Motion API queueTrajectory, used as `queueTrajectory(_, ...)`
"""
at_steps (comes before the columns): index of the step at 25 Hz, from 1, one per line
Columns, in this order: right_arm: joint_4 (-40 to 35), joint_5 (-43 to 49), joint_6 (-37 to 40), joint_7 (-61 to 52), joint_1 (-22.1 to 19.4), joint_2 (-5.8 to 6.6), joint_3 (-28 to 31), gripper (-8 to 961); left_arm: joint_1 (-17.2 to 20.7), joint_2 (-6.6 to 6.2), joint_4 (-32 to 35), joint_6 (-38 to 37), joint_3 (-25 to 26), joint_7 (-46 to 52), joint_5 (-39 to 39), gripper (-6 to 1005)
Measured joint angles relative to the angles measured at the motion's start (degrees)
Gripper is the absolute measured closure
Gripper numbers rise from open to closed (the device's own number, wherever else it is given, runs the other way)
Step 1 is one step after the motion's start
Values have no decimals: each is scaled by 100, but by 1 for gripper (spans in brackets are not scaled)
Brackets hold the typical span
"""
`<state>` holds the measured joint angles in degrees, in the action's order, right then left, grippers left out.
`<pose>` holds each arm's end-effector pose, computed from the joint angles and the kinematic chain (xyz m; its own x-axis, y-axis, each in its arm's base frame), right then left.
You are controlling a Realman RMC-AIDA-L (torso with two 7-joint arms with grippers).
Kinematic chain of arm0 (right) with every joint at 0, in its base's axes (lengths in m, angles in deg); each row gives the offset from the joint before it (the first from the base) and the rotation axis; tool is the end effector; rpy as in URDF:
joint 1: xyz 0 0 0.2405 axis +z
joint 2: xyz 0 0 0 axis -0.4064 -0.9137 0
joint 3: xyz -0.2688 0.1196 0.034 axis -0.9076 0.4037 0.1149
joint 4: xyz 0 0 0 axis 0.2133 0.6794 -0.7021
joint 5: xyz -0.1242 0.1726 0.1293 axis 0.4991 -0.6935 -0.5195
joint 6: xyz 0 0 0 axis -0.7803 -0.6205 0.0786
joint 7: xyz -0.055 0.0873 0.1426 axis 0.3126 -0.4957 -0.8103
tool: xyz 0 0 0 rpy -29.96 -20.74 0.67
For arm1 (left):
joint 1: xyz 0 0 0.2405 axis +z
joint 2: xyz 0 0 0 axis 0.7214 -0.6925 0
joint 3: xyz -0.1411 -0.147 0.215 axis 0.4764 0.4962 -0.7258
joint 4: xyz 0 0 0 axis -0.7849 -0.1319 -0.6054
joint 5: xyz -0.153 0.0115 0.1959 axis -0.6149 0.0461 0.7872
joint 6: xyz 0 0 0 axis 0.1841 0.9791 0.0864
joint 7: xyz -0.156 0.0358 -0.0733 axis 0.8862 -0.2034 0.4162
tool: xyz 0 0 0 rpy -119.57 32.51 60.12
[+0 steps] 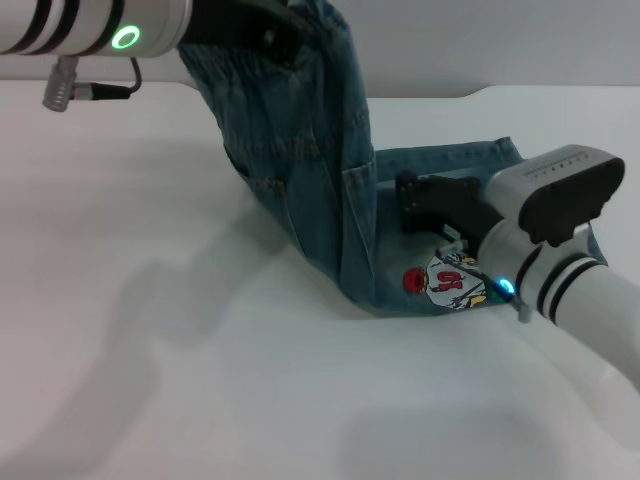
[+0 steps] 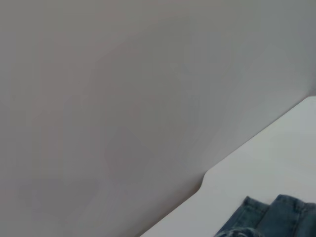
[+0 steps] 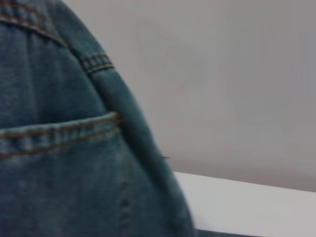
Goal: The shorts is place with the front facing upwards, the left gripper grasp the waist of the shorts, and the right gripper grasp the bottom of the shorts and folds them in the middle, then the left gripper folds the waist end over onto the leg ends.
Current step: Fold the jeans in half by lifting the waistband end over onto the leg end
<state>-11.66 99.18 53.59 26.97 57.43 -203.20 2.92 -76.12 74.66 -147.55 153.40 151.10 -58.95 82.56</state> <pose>0.2802 0.4392 -0.1814 0.7192 -0.3224 -0.6155 -0.6839 -0.4849 -0.5452 -0.0440 0.4024 0.0227 0.9072 0.3380 0.2504 0.4159 -0.6311 -0.6548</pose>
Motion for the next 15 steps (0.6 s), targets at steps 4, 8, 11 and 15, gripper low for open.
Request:
queueTrajectory(4, 18, -1, -1, -308, 153, 1, -303, 954, -8, 0, 4, -148, -35, 0, -116, 958)
queueTrajectory(8, 69, -1, -1, -687, 322, 0, -661, 954, -16, -1, 18, -230, -94, 0, -190, 958)
queueTrajectory(11, 101, -1, -1, -742, 360, 0, -705, 954, -9, -1, 20, -262, -123, 0, -191, 957)
queueTrajectory(15, 200, -1, -1, -824, 476, 0, -862, 954, 22, -3, 21, -337, -197, 0, -217, 957)
